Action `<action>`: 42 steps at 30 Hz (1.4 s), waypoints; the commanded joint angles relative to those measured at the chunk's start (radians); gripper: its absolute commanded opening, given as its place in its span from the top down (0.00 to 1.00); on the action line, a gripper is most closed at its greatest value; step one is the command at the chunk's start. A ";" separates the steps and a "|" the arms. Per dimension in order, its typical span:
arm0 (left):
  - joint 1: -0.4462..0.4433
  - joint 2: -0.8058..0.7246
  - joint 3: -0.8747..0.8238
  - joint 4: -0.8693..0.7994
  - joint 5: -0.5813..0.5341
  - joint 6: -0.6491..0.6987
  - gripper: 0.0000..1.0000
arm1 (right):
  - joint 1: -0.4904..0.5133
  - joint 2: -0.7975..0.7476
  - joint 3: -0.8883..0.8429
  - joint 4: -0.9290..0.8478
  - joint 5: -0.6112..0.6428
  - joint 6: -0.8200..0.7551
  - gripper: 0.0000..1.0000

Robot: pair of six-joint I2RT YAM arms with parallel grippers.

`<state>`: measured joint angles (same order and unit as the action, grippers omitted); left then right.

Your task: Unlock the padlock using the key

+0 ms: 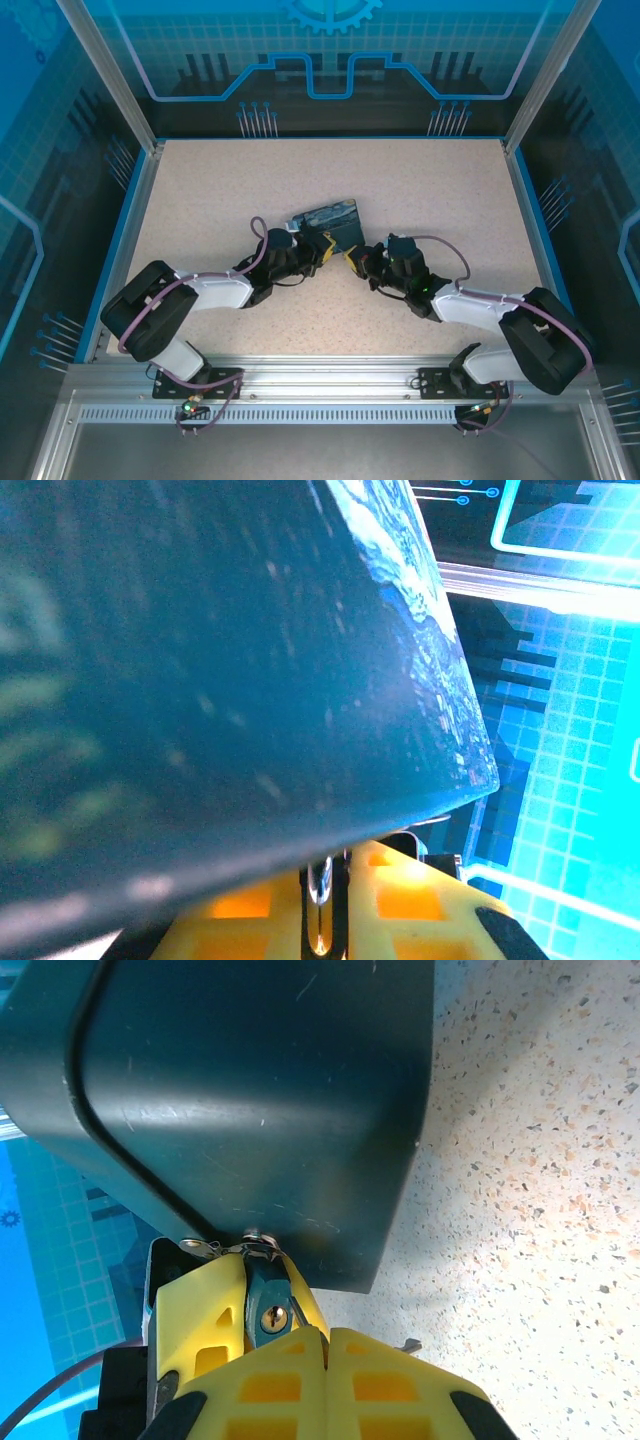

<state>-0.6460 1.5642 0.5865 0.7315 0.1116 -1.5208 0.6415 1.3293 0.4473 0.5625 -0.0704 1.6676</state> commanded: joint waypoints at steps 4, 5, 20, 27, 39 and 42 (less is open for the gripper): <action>-0.007 0.009 0.027 0.044 -0.005 -0.020 1.00 | 0.018 0.016 0.039 0.036 -0.002 -0.014 1.00; -0.007 0.010 0.026 0.047 -0.004 -0.020 1.00 | 0.018 0.016 0.038 0.037 -0.002 -0.014 1.00; -0.011 0.017 0.024 0.060 -0.003 -0.025 1.00 | 0.020 0.039 0.055 0.046 -0.006 -0.022 1.00; -0.017 0.020 0.027 0.060 0.000 -0.025 1.00 | 0.026 0.074 0.081 0.082 -0.026 -0.025 1.00; -0.018 0.020 0.029 0.043 -0.004 -0.015 1.00 | 0.027 0.017 0.089 0.027 -0.010 -0.063 1.00; -0.018 0.018 0.026 0.033 -0.007 -0.009 1.00 | 0.023 -0.001 0.090 0.010 -0.008 -0.071 1.00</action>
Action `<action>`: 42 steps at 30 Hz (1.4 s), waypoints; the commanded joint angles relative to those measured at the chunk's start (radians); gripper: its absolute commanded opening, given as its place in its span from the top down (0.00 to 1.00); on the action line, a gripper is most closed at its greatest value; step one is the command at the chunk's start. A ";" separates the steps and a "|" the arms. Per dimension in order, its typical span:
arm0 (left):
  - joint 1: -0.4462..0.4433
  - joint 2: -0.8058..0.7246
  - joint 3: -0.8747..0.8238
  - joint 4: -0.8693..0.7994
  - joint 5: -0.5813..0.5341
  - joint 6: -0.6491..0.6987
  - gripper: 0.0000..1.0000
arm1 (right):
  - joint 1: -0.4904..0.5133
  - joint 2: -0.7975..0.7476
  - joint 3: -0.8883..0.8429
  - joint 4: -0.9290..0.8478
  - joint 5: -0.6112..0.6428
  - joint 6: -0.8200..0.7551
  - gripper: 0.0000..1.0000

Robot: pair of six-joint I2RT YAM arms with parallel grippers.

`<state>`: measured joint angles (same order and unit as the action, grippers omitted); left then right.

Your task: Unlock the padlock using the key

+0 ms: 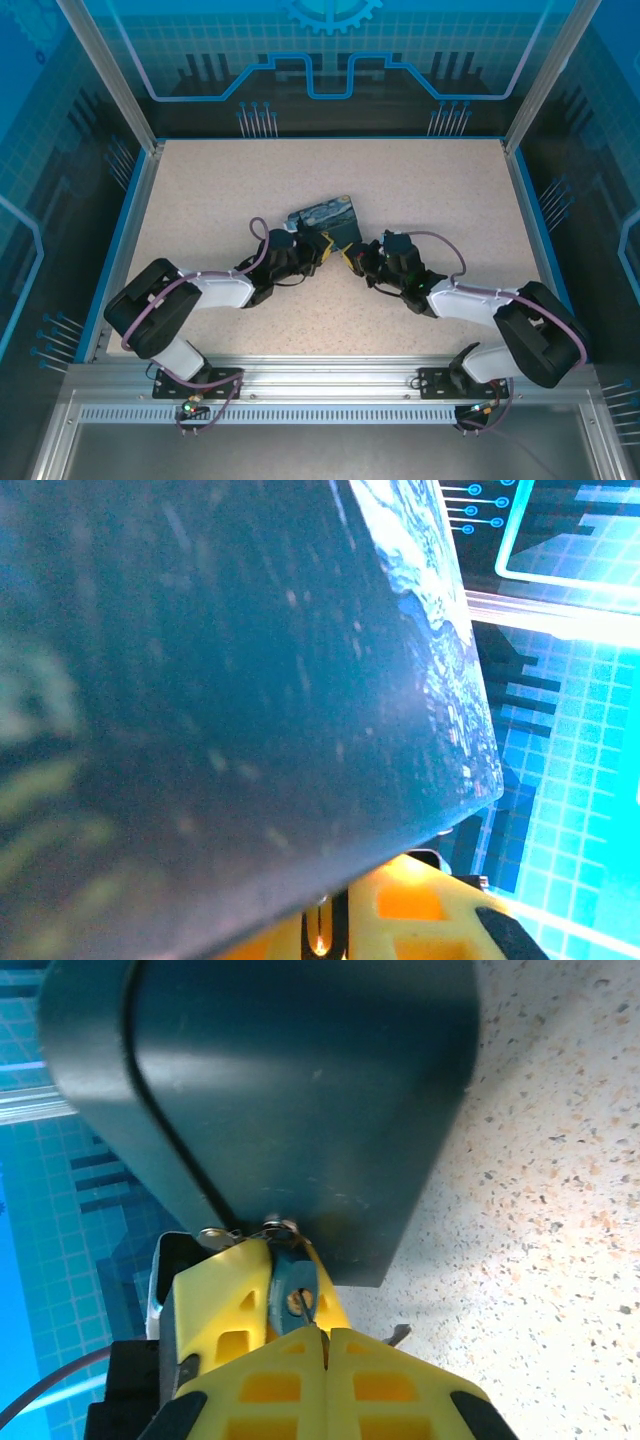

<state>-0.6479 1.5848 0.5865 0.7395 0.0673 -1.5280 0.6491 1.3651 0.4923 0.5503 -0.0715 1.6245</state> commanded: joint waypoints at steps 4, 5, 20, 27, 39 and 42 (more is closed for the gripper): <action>-0.017 -0.005 0.026 0.029 0.037 -0.004 1.00 | 0.012 -0.044 0.048 0.008 -0.005 -0.034 1.00; -0.017 -0.006 0.027 0.029 0.038 -0.003 1.00 | 0.012 -0.040 0.049 0.008 -0.005 -0.035 1.00; -0.017 -0.057 0.026 0.035 0.060 -0.010 1.00 | -0.020 0.104 0.004 0.200 -0.040 -0.066 1.00; -0.017 -0.099 0.010 0.015 0.066 0.000 1.00 | -0.073 0.175 0.011 0.261 -0.143 -0.133 1.00; -0.018 -0.080 -0.002 0.036 0.060 -0.003 1.00 | -0.078 0.198 0.061 0.273 -0.228 -0.138 1.00; -0.017 -0.076 -0.004 0.033 0.053 0.001 1.00 | -0.049 0.182 0.061 0.272 -0.217 -0.104 1.00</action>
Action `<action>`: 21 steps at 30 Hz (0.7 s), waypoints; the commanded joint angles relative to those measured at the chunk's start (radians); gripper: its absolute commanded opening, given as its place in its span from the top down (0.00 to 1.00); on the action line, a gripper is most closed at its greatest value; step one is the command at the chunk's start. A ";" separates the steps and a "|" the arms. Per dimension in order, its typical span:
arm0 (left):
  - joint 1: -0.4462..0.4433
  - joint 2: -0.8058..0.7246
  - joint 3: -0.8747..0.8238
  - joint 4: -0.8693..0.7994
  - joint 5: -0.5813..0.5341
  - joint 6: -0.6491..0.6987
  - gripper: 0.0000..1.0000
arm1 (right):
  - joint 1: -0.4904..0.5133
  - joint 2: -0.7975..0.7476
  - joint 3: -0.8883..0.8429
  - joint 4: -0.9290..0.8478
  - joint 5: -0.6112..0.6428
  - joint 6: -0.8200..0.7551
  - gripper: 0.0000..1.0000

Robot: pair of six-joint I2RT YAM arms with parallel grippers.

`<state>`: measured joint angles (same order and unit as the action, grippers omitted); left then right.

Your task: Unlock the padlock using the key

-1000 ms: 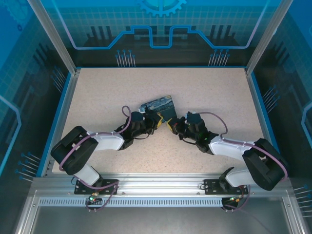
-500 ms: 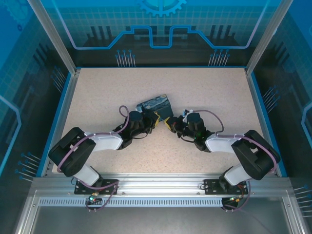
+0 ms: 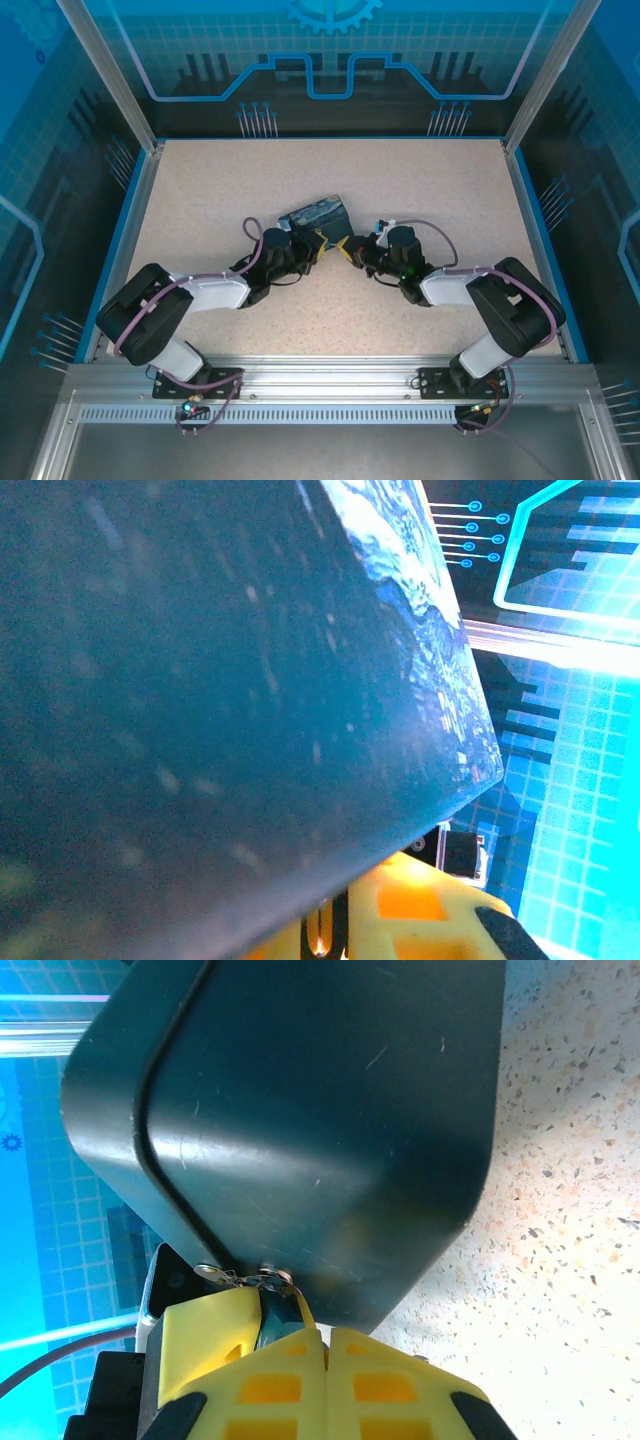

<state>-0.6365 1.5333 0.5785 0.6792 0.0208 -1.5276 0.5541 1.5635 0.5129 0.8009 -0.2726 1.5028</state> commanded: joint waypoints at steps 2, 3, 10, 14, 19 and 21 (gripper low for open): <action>-0.029 -0.023 0.007 0.087 0.095 0.008 1.00 | 0.065 -0.019 0.040 0.028 -0.007 0.059 1.00; -0.028 -0.022 0.010 0.084 0.094 0.011 1.00 | 0.071 -0.019 0.041 0.030 -0.005 0.078 1.00; -0.031 -0.010 0.016 0.078 0.093 0.021 1.00 | 0.103 0.003 0.019 0.087 0.044 0.279 1.00; -0.033 -0.003 0.019 0.081 0.096 0.022 1.00 | 0.106 0.057 0.024 0.158 0.045 0.334 1.00; -0.035 -0.002 0.023 0.070 0.094 0.029 1.00 | 0.106 0.089 0.055 0.152 0.044 0.298 1.00; -0.037 0.002 0.022 0.075 0.091 0.027 1.00 | 0.106 0.106 0.072 0.170 0.036 0.286 1.00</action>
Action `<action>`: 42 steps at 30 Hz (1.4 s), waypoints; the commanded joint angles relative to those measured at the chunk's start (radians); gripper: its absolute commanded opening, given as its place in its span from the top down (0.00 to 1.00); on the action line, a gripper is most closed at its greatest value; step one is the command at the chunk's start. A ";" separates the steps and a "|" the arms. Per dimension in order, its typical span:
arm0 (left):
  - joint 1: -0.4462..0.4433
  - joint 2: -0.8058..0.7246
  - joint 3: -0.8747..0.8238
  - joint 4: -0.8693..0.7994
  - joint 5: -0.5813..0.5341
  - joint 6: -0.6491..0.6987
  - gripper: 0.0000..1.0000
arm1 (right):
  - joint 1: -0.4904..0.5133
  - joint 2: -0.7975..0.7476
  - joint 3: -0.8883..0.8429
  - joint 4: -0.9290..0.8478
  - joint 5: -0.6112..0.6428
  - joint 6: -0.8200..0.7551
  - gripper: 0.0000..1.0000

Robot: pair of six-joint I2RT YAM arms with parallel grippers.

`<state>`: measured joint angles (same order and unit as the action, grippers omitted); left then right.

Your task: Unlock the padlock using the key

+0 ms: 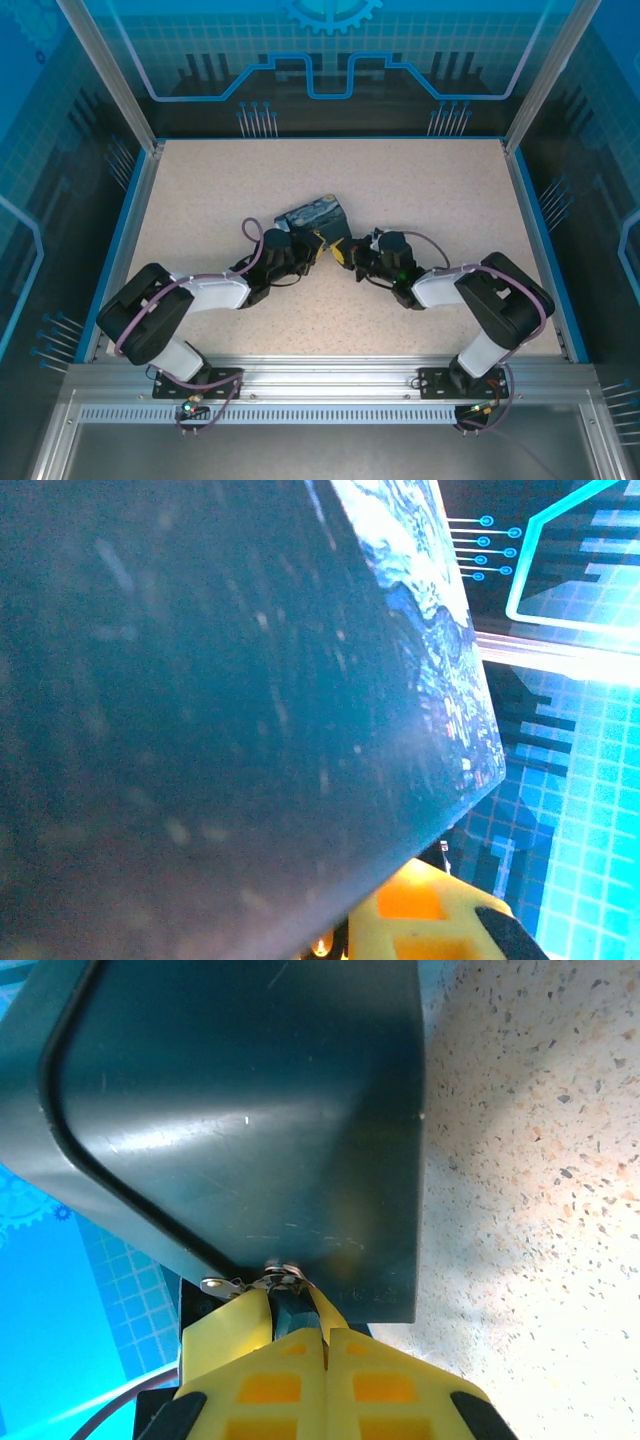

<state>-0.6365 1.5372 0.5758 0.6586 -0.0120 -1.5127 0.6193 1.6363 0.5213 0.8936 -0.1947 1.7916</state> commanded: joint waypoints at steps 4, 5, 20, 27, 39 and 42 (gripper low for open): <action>-0.036 0.017 0.021 0.104 0.105 0.012 1.00 | 0.021 0.038 0.098 0.029 -0.083 -0.085 1.00; -0.035 0.017 0.022 0.084 0.095 0.015 1.00 | 0.013 0.029 0.097 -0.004 -0.085 -0.109 0.96; -0.001 0.033 0.066 -0.063 0.004 0.082 1.00 | -0.106 -0.190 0.026 -0.295 -0.178 -0.387 0.12; 0.014 0.053 0.079 -0.063 0.027 0.106 1.00 | -0.147 -0.397 0.152 -0.856 -0.138 -0.867 0.14; 0.028 0.036 0.149 -0.193 0.118 0.161 1.00 | -0.059 -0.381 0.267 -1.051 0.011 -1.623 0.39; 0.029 0.030 0.173 -0.247 0.138 0.181 1.00 | -0.021 -0.360 0.250 -1.012 0.071 -1.657 0.43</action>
<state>-0.6113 1.5978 0.7033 0.4606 0.0784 -1.3769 0.5655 1.2560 0.7895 -0.1162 -0.1959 0.2771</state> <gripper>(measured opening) 0.130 0.573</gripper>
